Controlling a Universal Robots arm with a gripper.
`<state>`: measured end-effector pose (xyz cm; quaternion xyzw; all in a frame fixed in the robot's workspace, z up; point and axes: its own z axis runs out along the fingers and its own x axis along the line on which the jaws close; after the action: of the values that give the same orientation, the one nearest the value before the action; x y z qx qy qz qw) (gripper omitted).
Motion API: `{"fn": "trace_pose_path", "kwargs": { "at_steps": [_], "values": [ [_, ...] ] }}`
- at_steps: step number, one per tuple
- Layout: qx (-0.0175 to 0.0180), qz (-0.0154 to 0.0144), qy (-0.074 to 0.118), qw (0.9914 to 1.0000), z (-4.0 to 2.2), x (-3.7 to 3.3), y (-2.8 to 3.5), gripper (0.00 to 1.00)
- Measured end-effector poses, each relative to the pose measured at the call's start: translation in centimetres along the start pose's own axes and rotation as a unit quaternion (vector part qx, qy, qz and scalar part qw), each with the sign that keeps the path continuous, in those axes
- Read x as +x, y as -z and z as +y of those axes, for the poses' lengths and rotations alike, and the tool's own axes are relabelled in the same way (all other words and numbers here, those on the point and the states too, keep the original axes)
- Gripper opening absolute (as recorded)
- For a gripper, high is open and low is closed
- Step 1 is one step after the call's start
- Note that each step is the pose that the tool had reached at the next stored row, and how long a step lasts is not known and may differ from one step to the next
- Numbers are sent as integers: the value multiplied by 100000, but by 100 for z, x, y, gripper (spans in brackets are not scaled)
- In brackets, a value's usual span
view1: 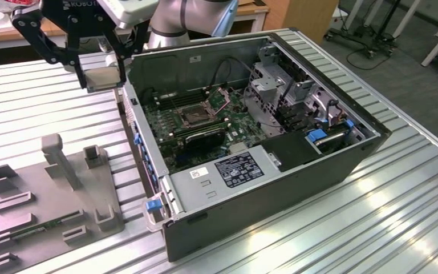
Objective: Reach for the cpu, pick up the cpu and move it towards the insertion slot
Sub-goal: 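Pick up the cpu and move it towards the insertion slot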
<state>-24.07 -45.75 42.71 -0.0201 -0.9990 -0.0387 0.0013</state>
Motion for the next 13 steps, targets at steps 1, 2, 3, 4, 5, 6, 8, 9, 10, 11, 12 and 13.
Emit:
{"fn": "trace_pose_path", "kwargs": {
  "at_steps": [1, 2, 3, 4, 5, 6, 8, 9, 10, 11, 12, 13],
  "values": [
    [4, 4, 1, 100000, 0, -7, 0, 54],
    [1, 0, 1, 100000, 0, -13, 0, 54],
    [1, 0, 0, 100000, 1, -19, 0, 54],
    [5, 3, 1, 100000, 1, -26, 1, 54],
    [3, 2, 2, 100000, 1, -33, 0, 54],
    [-1, -3, 1, 100000, 1, -39, 0, 54],
    [0, -1, 0, 100000, 2, -52, 0, 54],
    [0, -3, -2, 100000, 2, -58, 0, 54],
    [3, 2, 0, 100000, 3, -64, 0, 54],
    [0, -1, -1, 100000, 3, -70, 0, 54],
    [4, 0, -3, 100000, 3, -80, 0, 54],
    [4, 3, -3, 100000, 4, -90, 1, 54]
  ]
}}
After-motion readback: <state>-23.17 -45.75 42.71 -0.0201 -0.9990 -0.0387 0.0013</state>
